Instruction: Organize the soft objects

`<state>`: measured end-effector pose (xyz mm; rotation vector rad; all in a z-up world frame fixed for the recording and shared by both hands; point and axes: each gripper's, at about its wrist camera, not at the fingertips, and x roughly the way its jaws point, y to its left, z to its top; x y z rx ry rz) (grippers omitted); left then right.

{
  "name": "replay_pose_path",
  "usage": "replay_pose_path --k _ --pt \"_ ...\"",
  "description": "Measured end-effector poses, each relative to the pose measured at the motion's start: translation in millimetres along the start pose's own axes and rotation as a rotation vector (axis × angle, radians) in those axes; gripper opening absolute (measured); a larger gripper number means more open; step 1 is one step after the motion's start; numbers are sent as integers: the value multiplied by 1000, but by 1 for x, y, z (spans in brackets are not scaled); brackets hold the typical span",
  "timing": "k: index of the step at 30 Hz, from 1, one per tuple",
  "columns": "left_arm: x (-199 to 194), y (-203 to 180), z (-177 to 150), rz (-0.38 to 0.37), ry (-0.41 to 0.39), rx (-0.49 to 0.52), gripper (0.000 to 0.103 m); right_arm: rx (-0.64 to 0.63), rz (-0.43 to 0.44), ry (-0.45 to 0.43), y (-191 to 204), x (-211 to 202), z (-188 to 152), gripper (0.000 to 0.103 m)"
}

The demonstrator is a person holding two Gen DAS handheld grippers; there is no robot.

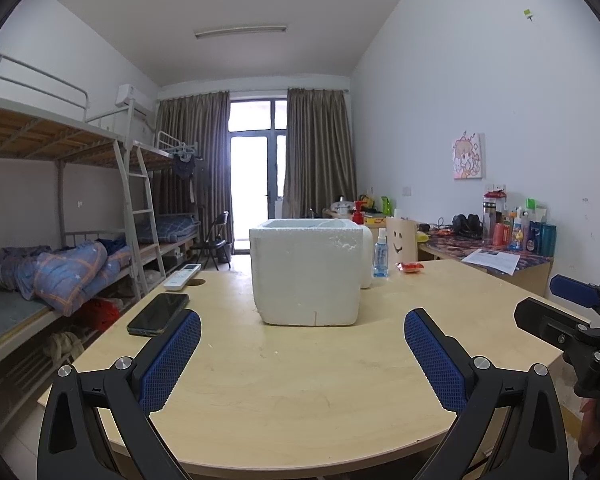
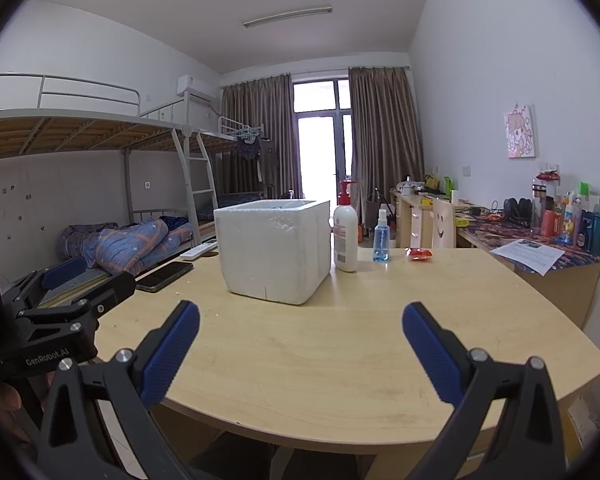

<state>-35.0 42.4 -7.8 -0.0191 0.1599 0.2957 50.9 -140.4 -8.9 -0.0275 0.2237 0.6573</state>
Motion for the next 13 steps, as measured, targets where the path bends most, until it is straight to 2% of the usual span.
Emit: replay_pose_path --k 13 --pt "-1 4 1 -5 -9 -4 102 -1 2 0 1 -2 0 103"
